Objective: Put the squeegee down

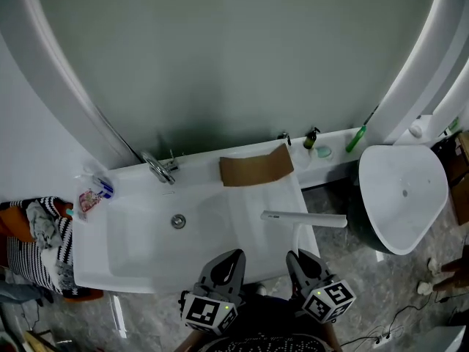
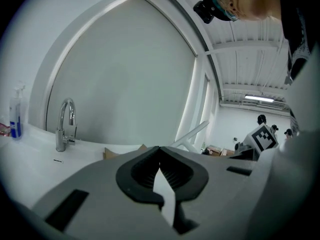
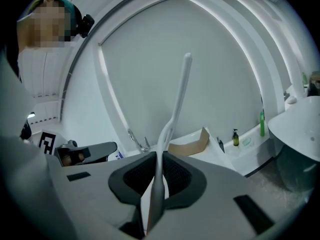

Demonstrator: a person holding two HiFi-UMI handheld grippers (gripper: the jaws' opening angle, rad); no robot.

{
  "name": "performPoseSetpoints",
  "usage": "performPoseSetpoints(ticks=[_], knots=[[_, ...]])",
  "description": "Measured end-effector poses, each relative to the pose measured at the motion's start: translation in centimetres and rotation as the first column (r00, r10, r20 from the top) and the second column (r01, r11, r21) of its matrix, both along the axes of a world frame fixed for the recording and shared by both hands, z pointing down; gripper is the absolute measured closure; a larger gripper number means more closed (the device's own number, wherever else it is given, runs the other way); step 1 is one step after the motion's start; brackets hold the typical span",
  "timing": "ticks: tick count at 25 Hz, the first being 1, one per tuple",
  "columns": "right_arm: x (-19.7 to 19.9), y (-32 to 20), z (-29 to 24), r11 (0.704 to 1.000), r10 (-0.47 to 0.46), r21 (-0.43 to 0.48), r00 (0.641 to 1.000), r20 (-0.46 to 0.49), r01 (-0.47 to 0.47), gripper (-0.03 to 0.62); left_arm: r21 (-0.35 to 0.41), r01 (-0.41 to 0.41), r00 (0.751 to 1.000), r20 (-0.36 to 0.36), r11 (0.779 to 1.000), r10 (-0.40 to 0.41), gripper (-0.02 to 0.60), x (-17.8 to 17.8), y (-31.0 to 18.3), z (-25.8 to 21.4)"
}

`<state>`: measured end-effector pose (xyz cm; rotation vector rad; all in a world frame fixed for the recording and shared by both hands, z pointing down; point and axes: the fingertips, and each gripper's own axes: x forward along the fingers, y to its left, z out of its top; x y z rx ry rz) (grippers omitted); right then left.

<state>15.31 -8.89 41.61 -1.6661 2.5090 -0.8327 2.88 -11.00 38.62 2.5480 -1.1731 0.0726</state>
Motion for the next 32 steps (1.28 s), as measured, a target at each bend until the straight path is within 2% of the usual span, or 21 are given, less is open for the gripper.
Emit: performPoseSetpoints(ticks=[5,10,12,22,26,32], knots=[[-0.2,-1.5,0.6,0.999,0.019,-0.029,1.000,-0.007,-0.019,0.540,-0.037,-0.022,0.998,0.064,0.999,0.024,0.577,-0.2,-0.9,1.3],[-0.8,-2.1,1.9,0.998,0.009,-0.070,0.999,0.035,-0.006,0.540,-0.011,-0.026,0.999,0.018,1.000,0.027,0.577,0.0,-1.2,0.9],[-1.2,-2.5,2.5,0.996,-0.007,-0.086,0.998,0.065,0.013,0.540,-0.019,-0.024,0.999,0.023,1.000,0.024,0.577,-0.2,-1.0,1.1],[-0.9,-6.9,5.9,0.986,-0.027,-0.157,0.985,0.171,0.054,0.540,-0.026,0.077,0.997,0.015,0.997,-0.076,0.577,-0.7,-2.6,0.6],[-0.6,-8.7,7.2,0.978,-0.032,-0.191,0.971,0.237,0.079,0.540,-0.060,0.067,0.995,0.081,0.996,-0.062,0.577,-0.2,-2.6,1.0],[0.5,-10.4,10.4,0.957,0.022,-0.280,0.942,0.335,0.077,0.540,-0.024,0.113,0.991,0.075,0.993,-0.111,0.577,-0.3,-3.0,0.5]])
